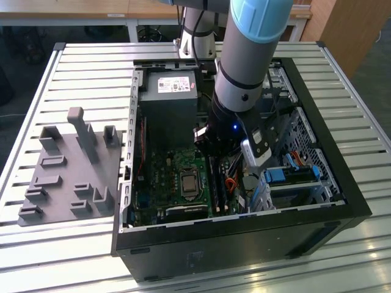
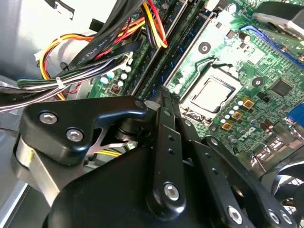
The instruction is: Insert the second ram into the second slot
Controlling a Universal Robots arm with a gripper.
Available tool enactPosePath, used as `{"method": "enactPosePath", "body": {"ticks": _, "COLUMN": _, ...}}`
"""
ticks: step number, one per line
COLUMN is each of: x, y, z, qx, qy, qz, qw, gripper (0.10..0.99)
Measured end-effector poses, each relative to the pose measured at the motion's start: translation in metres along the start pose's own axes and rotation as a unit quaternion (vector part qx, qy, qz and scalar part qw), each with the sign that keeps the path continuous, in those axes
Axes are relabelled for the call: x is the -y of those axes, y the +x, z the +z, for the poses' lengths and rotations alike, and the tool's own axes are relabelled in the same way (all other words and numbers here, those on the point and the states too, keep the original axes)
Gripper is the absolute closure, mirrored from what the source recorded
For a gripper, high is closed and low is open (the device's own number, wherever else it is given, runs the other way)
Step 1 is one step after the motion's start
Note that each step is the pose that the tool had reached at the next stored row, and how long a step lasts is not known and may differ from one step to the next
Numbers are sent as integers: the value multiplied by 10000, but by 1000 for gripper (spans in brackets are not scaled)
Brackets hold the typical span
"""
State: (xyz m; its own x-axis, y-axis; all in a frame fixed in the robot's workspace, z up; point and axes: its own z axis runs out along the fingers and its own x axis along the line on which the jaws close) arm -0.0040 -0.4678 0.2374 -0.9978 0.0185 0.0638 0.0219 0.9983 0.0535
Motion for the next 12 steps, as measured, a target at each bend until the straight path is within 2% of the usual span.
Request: {"method": "enactPosePath", "body": {"ticks": 12, "x": -4, "y": 7, "z": -68, "qx": 0, "qy": -1, "qz": 0, "qw": 10000, "gripper": 965}}
